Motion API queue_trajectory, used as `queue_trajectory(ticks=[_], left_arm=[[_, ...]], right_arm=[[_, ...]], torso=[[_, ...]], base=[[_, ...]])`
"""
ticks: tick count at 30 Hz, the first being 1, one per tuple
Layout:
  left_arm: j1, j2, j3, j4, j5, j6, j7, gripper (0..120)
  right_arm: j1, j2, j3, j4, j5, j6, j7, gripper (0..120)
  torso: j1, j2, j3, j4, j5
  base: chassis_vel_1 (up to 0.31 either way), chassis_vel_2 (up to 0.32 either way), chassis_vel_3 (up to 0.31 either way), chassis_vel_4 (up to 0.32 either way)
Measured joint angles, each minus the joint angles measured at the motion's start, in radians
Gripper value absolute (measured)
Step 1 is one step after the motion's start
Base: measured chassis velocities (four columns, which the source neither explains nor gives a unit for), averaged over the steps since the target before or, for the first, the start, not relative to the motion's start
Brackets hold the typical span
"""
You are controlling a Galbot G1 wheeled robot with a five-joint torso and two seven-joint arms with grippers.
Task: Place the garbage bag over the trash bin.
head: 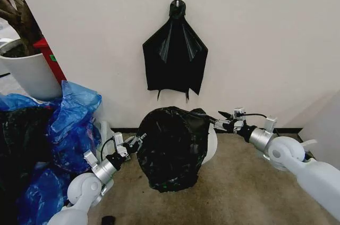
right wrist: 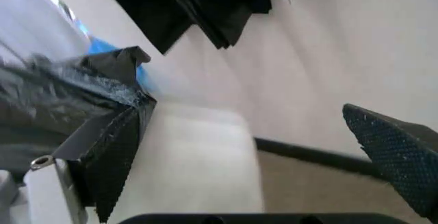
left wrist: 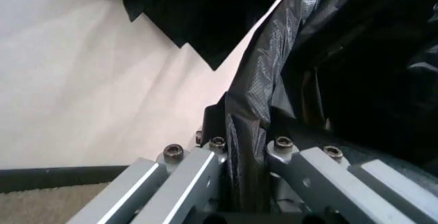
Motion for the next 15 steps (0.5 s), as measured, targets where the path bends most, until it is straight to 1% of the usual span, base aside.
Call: queue_trajectory(ticks=[1,2,3,5,8,9,10,12,15], left_arm=[[-0.001,0.000,0.000,0.002,0.001,0.000,0.002,1],[-0.002,0.002,0.000,0.009,0.005,-0.002,0.004,1],[-0.004,0.003,0.000,0.015,0.009,-0.002,0.004,1],[-0.004,0.004,-0.001,0.019,0.012,-0.003,0.004,1],[-0.007,0.005,-0.001,0.037,0.025,-0.009,0.010,1],[-0.007,0.005,-0.001,0.039,0.026,-0.010,0.011,1],[-0.014,0.005,0.000,0.056,0.031,-0.018,0.015,1],[-0.018,0.005,0.001,0.064,0.020,-0.019,0.007,1],[-0.025,0.005,0.001,0.070,0.005,-0.019,-0.010,1]], right_arm=[[-0.003,0.001,0.002,0.005,0.022,-0.006,0.005,100],[-0.012,0.003,0.011,0.027,0.094,-0.027,0.013,100],[-0.016,0.002,0.017,0.046,0.135,-0.044,0.013,100],[-0.018,-0.001,0.019,0.060,0.161,-0.058,0.012,100],[-0.024,-0.011,0.030,0.113,0.257,-0.109,0.014,100],[-0.025,-0.012,0.032,0.116,0.265,-0.114,0.015,100],[-0.030,-0.012,0.050,0.136,0.324,-0.153,0.033,100],[-0.034,-0.013,0.057,0.143,0.358,-0.161,0.048,100],[-0.038,-0.013,0.065,0.145,0.371,-0.159,0.063,100]], torso=[[0.000,0.000,0.000,0.0000,0.0000],[0.000,0.000,0.000,0.0001,0.0000],[0.000,0.000,0.000,0.0001,-0.0001],[0.000,0.000,0.000,0.0001,-0.0003],[0.000,0.000,0.000,0.0002,-0.0001],[0.000,0.000,0.000,0.0002,-0.0001],[0.000,0.000,0.000,0.0001,-0.0006],[0.000,0.000,0.000,0.0002,-0.0003],[0.000,0.000,0.000,0.0002,0.0001]], base=[[0.000,0.000,0.000,0.000],[0.000,0.000,0.000,0.000],[0.000,0.000,0.000,0.000],[0.000,0.000,0.000,0.000],[0.000,0.000,0.000,0.000],[0.000,0.000,0.000,0.000],[0.000,0.000,0.000,0.000],[0.000,0.000,0.000,0.000],[0.000,0.000,0.000,0.000]])
